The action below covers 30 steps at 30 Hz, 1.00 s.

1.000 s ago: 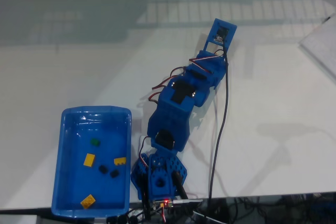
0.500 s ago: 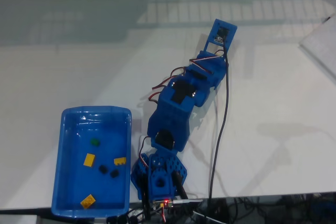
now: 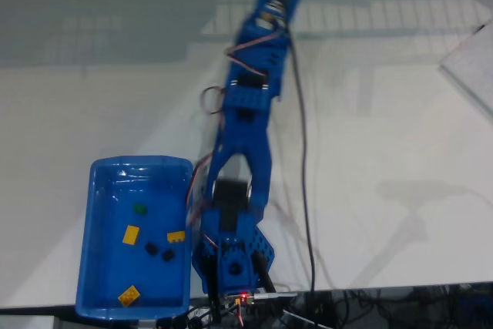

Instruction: Pick up all the lego then put into the bin

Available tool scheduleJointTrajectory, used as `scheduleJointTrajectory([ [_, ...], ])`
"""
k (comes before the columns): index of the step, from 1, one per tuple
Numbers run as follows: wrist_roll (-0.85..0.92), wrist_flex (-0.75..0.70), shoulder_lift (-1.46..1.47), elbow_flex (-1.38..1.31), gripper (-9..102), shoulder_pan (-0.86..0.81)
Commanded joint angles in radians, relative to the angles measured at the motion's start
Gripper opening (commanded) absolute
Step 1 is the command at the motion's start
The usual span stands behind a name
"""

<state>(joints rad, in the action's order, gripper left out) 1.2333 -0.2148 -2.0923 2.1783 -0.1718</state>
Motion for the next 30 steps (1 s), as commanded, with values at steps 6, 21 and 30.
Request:
scheduleJointTrajectory([
  [6, -0.018, -0.443, -0.494, 0.101, 0, 0.509],
  [21, -0.12, -1.399, -0.911, 0.107, 1, 1.405],
  [30, -0.109, -1.479, -0.905, 0.107, 15, 1.465],
])
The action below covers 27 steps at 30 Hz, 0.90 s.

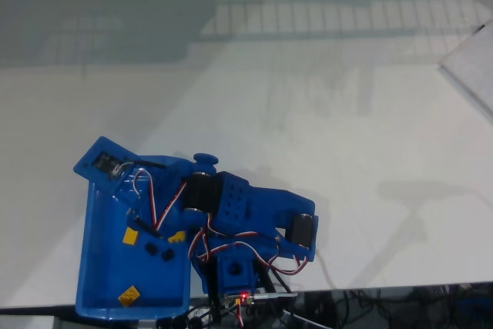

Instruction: Pick up all the lego then put into the bin

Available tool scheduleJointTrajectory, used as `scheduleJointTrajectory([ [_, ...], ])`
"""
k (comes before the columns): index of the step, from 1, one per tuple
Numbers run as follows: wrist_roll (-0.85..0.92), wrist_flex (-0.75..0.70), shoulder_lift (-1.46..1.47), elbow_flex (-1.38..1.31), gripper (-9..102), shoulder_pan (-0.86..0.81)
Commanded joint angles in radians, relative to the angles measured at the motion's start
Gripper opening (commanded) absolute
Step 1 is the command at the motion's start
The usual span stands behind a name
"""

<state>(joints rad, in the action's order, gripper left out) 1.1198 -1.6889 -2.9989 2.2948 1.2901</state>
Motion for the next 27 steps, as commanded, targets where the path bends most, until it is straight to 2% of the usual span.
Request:
scheduleJointTrajectory([
  [1, 0.006, -0.006, 0.0, -0.009, 17, -0.002],
  [6, 0.038, -0.003, -0.003, -0.017, 23, -0.055],
  [10, 0.141, 0.069, -0.003, -0.028, 25, -0.281],
  [13, 0.238, 0.262, -0.003, 0.002, 25, -0.58],
  [15, 0.282, 0.454, -0.006, 0.066, 23, -0.779],
  [18, 0.321, 0.769, -0.014, 0.21, 12, -1.02],
  [20, 0.333, 0.928, -0.015, 0.31, 5, -1.138],
  [22, 0.341, 1.035, -0.017, 0.399, 0, -1.223],
  [27, 0.368, 1.157, -0.092, 0.603, 0, -1.348],
])
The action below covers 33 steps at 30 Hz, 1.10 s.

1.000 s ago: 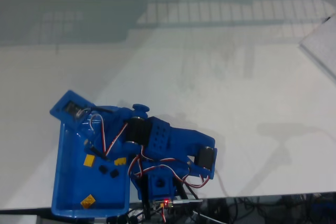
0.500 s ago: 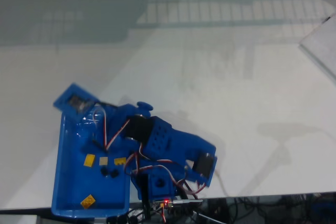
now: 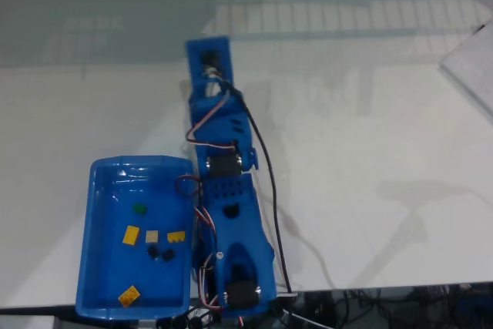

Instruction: Pick up all the lego then put into the bin

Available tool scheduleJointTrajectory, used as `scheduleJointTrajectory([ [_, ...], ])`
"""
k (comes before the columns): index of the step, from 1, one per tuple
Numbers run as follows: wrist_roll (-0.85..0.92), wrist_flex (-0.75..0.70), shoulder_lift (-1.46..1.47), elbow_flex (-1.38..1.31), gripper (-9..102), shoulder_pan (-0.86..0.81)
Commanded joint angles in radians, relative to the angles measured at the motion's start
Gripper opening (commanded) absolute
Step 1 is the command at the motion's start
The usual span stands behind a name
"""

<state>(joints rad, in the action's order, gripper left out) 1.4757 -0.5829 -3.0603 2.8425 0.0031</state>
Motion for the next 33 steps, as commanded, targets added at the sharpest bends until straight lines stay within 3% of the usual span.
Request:
scheduleJointTrajectory([
  [1, 0.015, 0.051, -0.048, 0.087, 0, -0.08],
  [10, 0.04, 0.017, -0.133, 0.256, 0, -0.137],
  [15, 0.041, -0.137, -0.164, 0.258, 0, -0.149],
  [22, 0.104, -0.483, -0.264, 0.258, 0, -0.155],
  [30, 0.178, -0.695, -0.264, 0.258, 0, -0.155],
  [33, 0.172, -0.713, -0.264, 0.258, 0, -0.158],
])
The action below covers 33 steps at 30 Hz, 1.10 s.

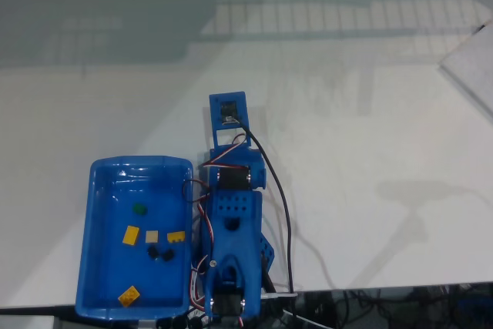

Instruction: Pick up all the lego then put into the bin

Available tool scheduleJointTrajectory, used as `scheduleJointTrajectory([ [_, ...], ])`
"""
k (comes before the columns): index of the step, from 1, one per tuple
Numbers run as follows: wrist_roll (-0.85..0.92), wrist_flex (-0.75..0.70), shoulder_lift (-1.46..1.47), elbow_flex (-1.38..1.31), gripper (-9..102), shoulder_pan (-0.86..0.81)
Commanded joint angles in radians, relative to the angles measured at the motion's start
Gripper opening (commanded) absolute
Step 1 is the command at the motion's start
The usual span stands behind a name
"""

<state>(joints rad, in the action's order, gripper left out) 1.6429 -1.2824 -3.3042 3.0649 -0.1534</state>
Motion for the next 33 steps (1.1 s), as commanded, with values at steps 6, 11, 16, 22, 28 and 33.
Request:
scheduleJointTrajectory([
  [6, -0.008, -0.015, -0.008, 0.035, 0, -0.003],
  [11, -0.002, -0.015, -0.006, 0.035, 0, -0.003],
  [16, 0.003, -0.015, -0.006, 0.035, 0, -0.006],
  [22, 0.0, -0.015, -0.005, 0.035, 0, -0.006],
  [28, 0.002, -0.015, -0.005, 0.035, 0, -0.008],
  [33, 0.005, -0.015, -0.003, 0.035, 0, -0.009],
])
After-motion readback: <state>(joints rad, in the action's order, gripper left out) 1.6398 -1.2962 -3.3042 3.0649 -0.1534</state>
